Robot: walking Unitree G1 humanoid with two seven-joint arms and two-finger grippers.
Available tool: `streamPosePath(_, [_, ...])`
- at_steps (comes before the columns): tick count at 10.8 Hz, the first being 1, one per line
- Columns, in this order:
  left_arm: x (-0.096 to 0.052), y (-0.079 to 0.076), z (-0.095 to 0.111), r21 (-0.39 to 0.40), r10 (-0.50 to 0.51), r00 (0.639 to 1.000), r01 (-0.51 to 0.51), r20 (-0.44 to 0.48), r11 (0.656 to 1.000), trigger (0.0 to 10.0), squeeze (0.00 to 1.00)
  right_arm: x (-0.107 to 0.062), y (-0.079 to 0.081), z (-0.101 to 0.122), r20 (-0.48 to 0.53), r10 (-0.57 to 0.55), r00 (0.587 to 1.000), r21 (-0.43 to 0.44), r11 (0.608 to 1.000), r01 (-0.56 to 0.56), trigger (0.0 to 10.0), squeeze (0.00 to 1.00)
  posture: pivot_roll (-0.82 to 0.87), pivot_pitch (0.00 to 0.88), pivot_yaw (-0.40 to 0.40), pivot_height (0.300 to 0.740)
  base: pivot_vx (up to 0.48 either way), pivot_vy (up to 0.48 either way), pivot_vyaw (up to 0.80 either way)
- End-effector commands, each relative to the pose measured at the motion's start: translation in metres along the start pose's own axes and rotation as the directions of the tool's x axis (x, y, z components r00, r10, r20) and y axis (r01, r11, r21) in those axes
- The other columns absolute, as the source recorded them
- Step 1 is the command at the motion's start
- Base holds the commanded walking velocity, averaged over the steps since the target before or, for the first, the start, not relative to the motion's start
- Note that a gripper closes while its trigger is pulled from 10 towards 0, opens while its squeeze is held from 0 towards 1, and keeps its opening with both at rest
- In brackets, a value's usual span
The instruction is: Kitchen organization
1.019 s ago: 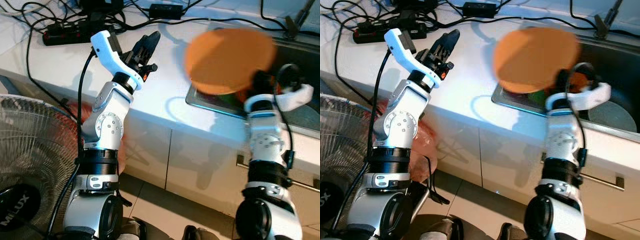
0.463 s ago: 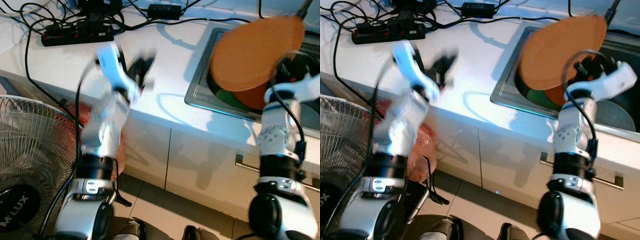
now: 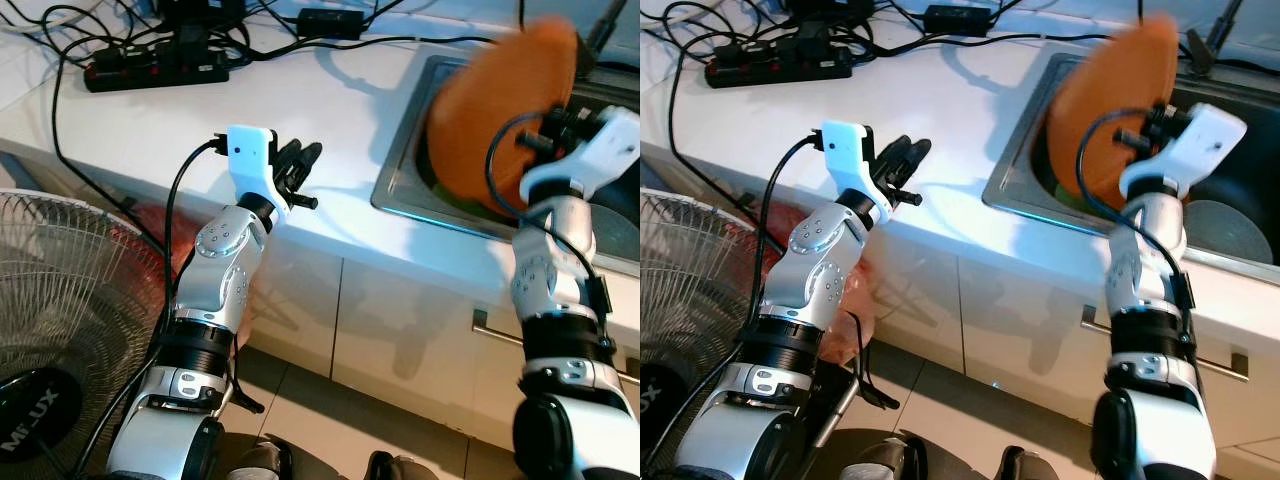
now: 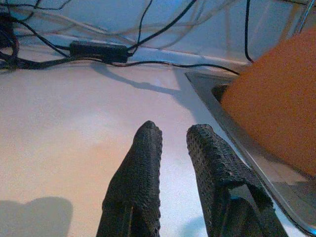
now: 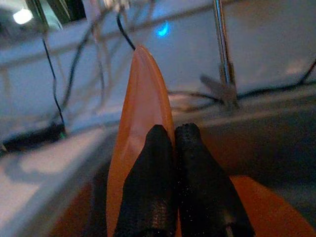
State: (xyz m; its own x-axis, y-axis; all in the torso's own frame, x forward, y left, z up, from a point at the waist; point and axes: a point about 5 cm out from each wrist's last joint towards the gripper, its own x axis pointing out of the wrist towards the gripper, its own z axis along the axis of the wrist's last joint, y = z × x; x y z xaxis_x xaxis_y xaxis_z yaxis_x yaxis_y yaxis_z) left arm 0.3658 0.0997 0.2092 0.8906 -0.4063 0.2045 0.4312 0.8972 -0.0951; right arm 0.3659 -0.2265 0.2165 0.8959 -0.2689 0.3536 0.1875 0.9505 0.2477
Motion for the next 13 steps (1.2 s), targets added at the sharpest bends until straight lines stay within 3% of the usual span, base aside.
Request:
streamPosePath(1, [-0.003, 0.002, -0.005, 0.025, 0.005, 1.0, -0.005, -0.011, 1.0, 10.0, 0.0, 0.0, -0.004, 0.003, 0.028, 0.001, 1.0, -0.053, 0.999, 0.0, 10.0, 0.0, 0.01, 0.133, 0.04, 0.74, 0.0, 0.0, 0.0])
streamPosePath(3, [-0.005, 0.002, -0.008, 0.055, 0.01, 1.0, -0.009, -0.01, 0.998, 10.0, 0.0, -0.007, -0.013, -0.015, -0.038, -0.01, 0.999, -0.158, 0.987, 0.004, 10.0, 0.0, 0.01, 0.126, 0.042, 0.74, 0.0, 0.0, 0.0])
streamPosePath(4, [-0.005, 0.002, -0.009, 0.058, 0.008, 1.0, -0.008, -0.009, 0.998, 10.0, 0.0, -0.008, -0.011, -0.017, -0.045, -0.002, 0.999, -0.169, 0.986, -0.005, 10.0, 0.0, 0.01, 0.123, 0.044, 0.74, 0.0, 0.0, 0.0])
streamPosePath(5, [-0.005, 0.001, -0.011, 0.056, 0.008, 1.0, -0.007, -0.009, 0.998, 10.0, 0.0, -0.008, -0.009, -0.019, -0.054, 0.002, 0.999, -0.175, 0.985, -0.012, 10.0, 0.85, 0.01, 0.121, 0.045, 0.74, 0.0, 0.0, 0.0])
streamPosePath(6, [-0.005, 0.0, -0.012, 0.057, 0.006, 1.0, -0.005, -0.01, 0.998, 10.0, 0.0, -0.009, -0.008, -0.022, -0.062, 0.005, 0.998, -0.176, 0.984, -0.016, 10.0, 1.0, 0.01, 0.121, 0.045, 0.74, 0.0, 0.0, 0.0])
streamPosePath(8, [-0.005, 0.0, -0.012, 0.059, 0.01, 1.0, -0.009, -0.007, 0.998, 10.0, 0.0, -0.011, -0.008, -0.027, -0.078, 0.005, 0.997, -0.183, 0.983, -0.02, 10.0, 0.97, 0.01, 0.122, 0.046, 0.74, 0.0, 0.0, 0.0])
streamPosePath(9, [-0.005, 0.001, -0.012, 0.061, 0.012, 1.0, -0.011, -0.006, 0.998, 10.0, 0.0, -0.011, -0.008, -0.027, -0.078, 0.006, 0.997, -0.188, 0.982, -0.02, 10.0, 0.82, 0.01, 0.127, 0.046, 0.74, 0.0, 0.0, 0.0])
streamPosePath(10, [-0.006, 0.001, -0.012, 0.064, 0.018, 1.0, -0.018, -0.002, 0.998, 10.0, 0.0, -0.011, -0.007, -0.027, -0.075, 0.009, 0.997, -0.188, 0.982, -0.023, 10.0, 0.0, 0.01, 0.132, 0.043, 0.74, 0.0, 0.0, 0.0])
streamPosePath(12, [-0.007, 0.007, -0.011, 0.058, 0.069, 0.997, -0.071, 0.026, 0.996, 10.0, 0.0, -0.009, -0.001, -0.021, -0.047, 0.044, 0.998, -0.188, 0.981, -0.053, 10.0, 0.0, 0.01, 0.138, 0.04, 0.74, 0.0, 0.0, 0.0])
streamPosePath(13, [-0.009, 0.01, -0.011, 0.113, 0.115, 0.992, -0.12, 0.049, 0.986, 10.0, 0.0, -0.008, 0.002, -0.015, -0.02, 0.079, 0.997, -0.213, 0.974, -0.081, 10.0, 0.0, 0.0, 0.14, 0.04, 0.74, 0.0, 0.0, 0.0])
